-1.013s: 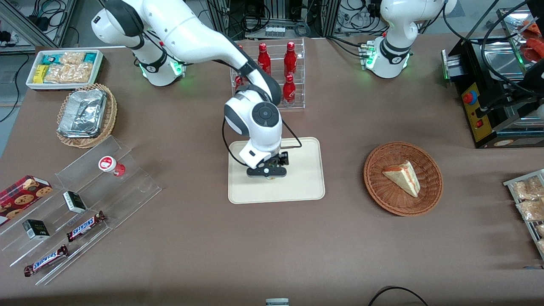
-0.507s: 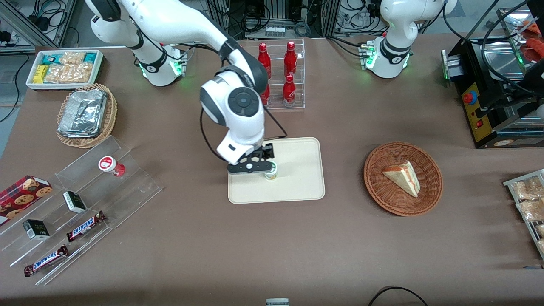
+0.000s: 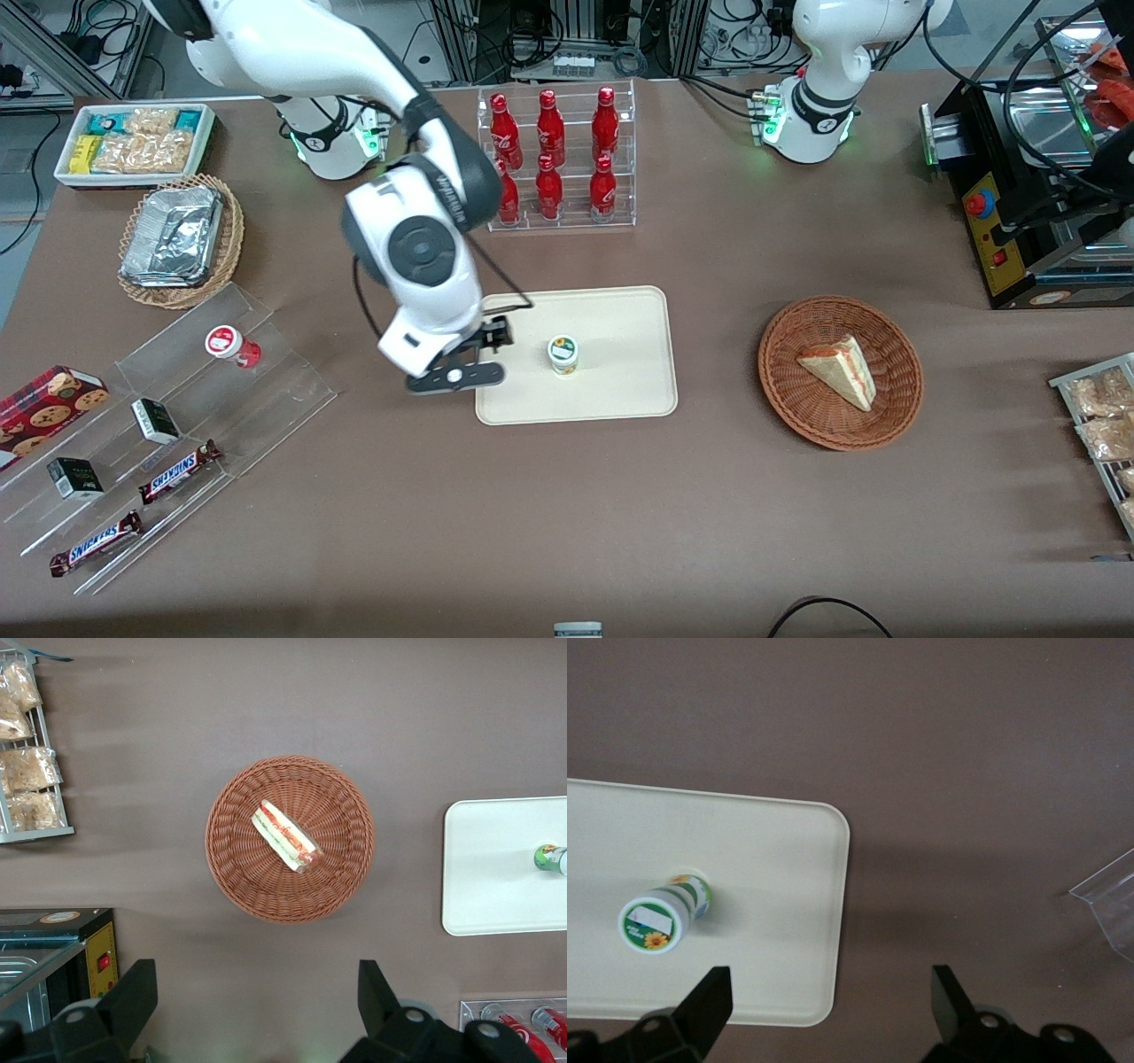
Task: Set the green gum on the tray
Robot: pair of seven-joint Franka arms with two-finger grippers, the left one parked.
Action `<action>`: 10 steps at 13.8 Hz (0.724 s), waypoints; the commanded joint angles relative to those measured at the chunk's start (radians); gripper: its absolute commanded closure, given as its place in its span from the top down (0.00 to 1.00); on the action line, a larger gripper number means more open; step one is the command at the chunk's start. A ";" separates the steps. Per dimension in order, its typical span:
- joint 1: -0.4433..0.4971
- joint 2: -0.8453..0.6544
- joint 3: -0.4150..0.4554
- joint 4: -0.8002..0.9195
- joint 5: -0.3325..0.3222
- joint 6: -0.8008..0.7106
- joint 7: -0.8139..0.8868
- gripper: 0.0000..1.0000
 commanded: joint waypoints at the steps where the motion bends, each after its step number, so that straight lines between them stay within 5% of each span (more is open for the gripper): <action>1: -0.078 -0.095 0.007 -0.064 0.029 -0.037 -0.058 1.00; 10: -0.426 -0.291 0.009 -0.240 0.021 -0.137 -0.148 1.00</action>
